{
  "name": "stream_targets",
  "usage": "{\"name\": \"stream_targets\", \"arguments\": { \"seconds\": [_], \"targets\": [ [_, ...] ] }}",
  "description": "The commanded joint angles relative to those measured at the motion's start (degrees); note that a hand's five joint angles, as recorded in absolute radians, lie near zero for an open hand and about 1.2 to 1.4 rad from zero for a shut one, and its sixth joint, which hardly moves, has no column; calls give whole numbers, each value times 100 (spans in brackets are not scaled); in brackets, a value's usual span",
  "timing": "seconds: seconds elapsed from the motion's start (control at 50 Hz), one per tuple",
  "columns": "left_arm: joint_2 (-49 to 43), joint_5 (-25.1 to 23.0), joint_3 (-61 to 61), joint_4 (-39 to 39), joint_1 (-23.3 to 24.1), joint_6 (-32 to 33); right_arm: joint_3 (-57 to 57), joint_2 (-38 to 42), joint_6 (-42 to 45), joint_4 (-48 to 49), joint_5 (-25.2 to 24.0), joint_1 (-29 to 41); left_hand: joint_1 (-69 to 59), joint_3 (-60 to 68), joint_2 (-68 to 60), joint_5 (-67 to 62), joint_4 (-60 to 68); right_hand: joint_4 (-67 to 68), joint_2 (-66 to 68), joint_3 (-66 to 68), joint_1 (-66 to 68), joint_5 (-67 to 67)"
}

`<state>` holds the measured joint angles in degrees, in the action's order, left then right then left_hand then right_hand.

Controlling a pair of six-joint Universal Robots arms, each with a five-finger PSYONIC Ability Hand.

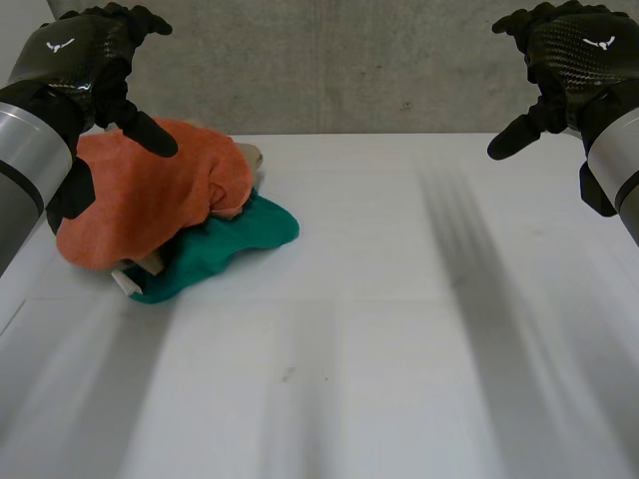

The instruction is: Fold the laundry.

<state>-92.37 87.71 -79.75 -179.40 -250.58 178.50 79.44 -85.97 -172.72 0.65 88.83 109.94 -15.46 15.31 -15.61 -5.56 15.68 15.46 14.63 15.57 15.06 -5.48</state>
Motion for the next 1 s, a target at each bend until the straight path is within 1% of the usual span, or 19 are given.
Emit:
{"name": "stream_targets", "arguments": {
  "seconds": [0.02,0.24,0.32,0.4,0.42,0.48,0.5,0.58,0.64,0.66,0.72,0.76,0.8,0.82,0.86,0.88,0.94,0.96,1.0],
  "targets": [
    [-9,-8,20,19,-8,1,1,1,2,6,3,-16,546,-531,561,556,-568,-546,-463,-557,-506,548],
    [-79,1,56,-16,-8,10,1,1,2,6,3,-16,546,-531,561,556,-568,-546,-463,-557,-506,548],
    [-263,1,108,-174,-34,132,1,1,10,6,3,-16,407,-392,422,418,-429,-546,-463,-557,-506,548],
    [-895,27,266,-508,-271,589,1,36,19,6,-6,-16,306,-291,321,316,-328,-546,-463,-557,-506,548],
    [-1201,44,362,-630,-385,833,1,45,19,6,-6,-16,322,-307,338,333,-344,-546,-463,-557,-506,548],
    [-1703,88,600,-798,-518,1213,10,54,37,-3,-6,-7,289,-274,304,299,-311,-546,-463,-557,-506,548],
    [-2053,176,809,-894,-579,1423,10,54,37,-3,-6,-7,172,-157,187,183,-194,-546,-463,-557,-506,548],
    [-2853,448,1424,-1026,-772,1836,10,98,37,-3,-6,-7,171,-156,186,181,-193,-546,-463,-557,-506,548],
    [-3321,467,1777,-1035,-913,2022,27,142,37,-3,-14,-16,138,-123,153,148,-160,-546,-463,-557,-506,548],
    [-3644,467,1996,-1044,-957,2118,36,151,37,-3,-15,-16,121,-106,136,131,-143,-546,-463,-557,-506,548],
    [-4085,484,2322,-1044,-984,2250,54,203,46,-3,-23,1,54,-39,69,64,-76,-546,-463,-557,-506,548],
    [-4394,502,2586,-1044,-993,2365,54,238,46,-3,-23,10,-365,380,-350,-354,343,-546,-463,-557,-506,548],
    [-4491,519,2692,-1044,-993,2453,54,300,46,-3,-15,10,-1454,1469,-1439,-1444,1432,-546,-463,-557,-506,548],
    [-4508,537,2736,-1044,-993,2505,54,318,46,-3,-23,1,-3392,3407,-3377,-3382,3370,-546,-463,-557,-506,548],
    [-4509,554,2754,-1053,-958,2506,54,335,46,-3,-23,10,-6139,6154,-6124,-6129,6117,-546,-463,-557,-506,548],
    [-4491,589,2763,-1070,-931,2514,54,344,46,-3,-23,10,-6451,6466,-6436,-6441,6429,-546,-463,-557,-506,548],
    [-4159,782,2771,-1246,-817,2444,45,344,46,-3,-23,1,-6454,6469,-6439,-6444,6432,-546,-463,-557,-506,548],
    [-3774,896,2737,-1360,-712,2409,28,344,46,-3,-23,1,-6454,6469,-6439,-6444,6432,-546,-463,-557,-506,548],
    [-3386,1002,2710,-1492,-589,2339,10,344,46,-3,-23,1,-6454,6469,-6439,-6444,6432,-546,-463,-557,-506,548]
  ]
}}
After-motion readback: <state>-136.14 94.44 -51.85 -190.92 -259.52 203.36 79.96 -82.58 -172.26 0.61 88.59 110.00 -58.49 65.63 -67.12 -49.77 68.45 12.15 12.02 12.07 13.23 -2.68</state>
